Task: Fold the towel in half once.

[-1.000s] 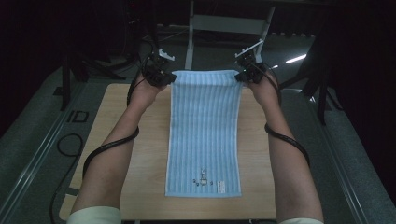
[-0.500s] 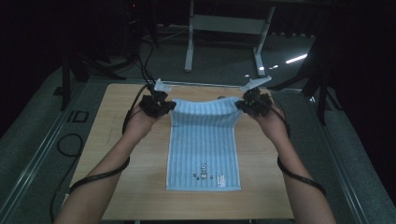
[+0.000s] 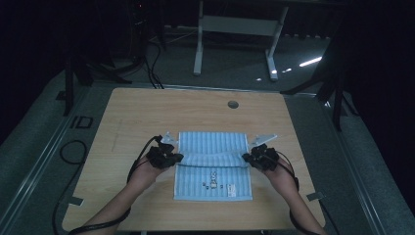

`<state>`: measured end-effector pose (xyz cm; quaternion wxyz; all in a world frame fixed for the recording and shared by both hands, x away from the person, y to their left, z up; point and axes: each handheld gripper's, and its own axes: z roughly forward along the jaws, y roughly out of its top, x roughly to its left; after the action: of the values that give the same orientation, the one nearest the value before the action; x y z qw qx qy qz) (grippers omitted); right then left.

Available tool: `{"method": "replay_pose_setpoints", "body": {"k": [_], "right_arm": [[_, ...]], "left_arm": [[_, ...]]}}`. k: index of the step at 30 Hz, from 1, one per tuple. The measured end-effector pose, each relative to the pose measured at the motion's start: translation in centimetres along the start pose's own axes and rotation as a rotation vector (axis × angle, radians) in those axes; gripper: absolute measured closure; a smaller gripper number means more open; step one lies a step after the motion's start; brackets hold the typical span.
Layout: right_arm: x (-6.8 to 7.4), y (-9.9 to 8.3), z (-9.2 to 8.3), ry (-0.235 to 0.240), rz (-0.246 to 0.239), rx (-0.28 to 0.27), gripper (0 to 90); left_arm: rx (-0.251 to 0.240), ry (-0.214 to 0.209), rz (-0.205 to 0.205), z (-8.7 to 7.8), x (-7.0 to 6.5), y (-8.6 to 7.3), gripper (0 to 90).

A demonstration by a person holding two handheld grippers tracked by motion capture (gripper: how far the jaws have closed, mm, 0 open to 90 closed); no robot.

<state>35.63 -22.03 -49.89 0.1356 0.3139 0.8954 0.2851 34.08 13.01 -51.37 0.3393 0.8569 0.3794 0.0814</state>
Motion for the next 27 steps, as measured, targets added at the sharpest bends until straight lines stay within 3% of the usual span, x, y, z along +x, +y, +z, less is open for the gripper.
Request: {"method": "replay_pose_setpoints", "body": {"k": [3, 7, 9, 11, 13, 15, 16, 17, 19, 20, 21, 22, 25, 26, 27], "right_arm": [[0.4, -1.2, 1.1, 0.030, 0.017, 0.027, 87.3], [0.2, -1.9, 2.4, 0.058, 0.037, 0.057, 87.2], [0.0, -1.8, 2.6, 0.067, 0.047, 0.058, 87.2], [-0.2, -1.3, 2.8, 0.056, 0.036, 0.068, 87.2], [-0.6, -0.5, 2.6, 0.050, 0.035, 0.068, 87.3], [-1.1, 0.6, 1.5, 0.042, 0.046, 0.027, 87.3], [-1.1, 0.9, 0.8, 0.038, 0.046, 0.003, 87.3], [-0.8, 1.4, -0.9, 0.026, 0.033, -0.056, 87.3], [0.6, 1.1, -3.9, 0.033, 0.012, -0.151, 86.0], [1.5, 0.4, -5.1, 0.067, 0.003, -0.184, 82.0], [2.5, -0.6, -6.0, 0.110, -0.005, -0.193, 74.9], [3.6, -1.9, -6.4, 0.129, -0.019, -0.194, 66.8], [4.9, -4.8, -6.0, 0.116, -0.020, -0.111, 57.9], [4.9, -5.6, -5.7, 0.095, -0.011, -0.087, 57.0], [4.7, -5.9, -5.4, 0.109, 0.010, -0.085, 55.3]], "left_arm": [[0.019, -0.025, -0.026, 0.9, 0.2, -1.1, 88.0], [0.064, -0.033, -0.018, 1.9, 0.3, -1.5, 87.9], [0.077, -0.039, -0.019, 2.2, 0.5, -1.3, 87.9], [0.074, -0.017, -0.023, 2.2, 0.8, -0.7, 87.8], [0.043, 0.000, -0.029, 1.5, 1.1, 0.2, 87.9], [-0.011, 0.002, -0.036, 0.1, 1.1, 1.0, 87.9], [-0.049, 0.022, -0.007, -1.3, 0.6, 1.4, 87.9], [-0.071, 0.039, 0.027, -2.5, -0.1, 1.4, 87.8], [-0.089, -0.004, 0.045, -4.7, -1.3, 0.4, 86.2], [-0.089, -0.004, 0.045, -4.7, -1.3, 0.4, 79.0], [-0.063, -0.051, 0.042, -5.4, -1.9, -0.5, 70.0], [-0.014, -0.123, 0.087, -6.1, -3.2, -2.9, 60.7], [0.087, -0.150, 0.108, -5.6, -3.9, -5.4, 44.7], [0.103, -0.159, 0.112, -5.4, -3.8, -5.7, 41.8], [0.100, -0.171, 0.111, -5.3, -3.5, -5.8, 41.6]]}}
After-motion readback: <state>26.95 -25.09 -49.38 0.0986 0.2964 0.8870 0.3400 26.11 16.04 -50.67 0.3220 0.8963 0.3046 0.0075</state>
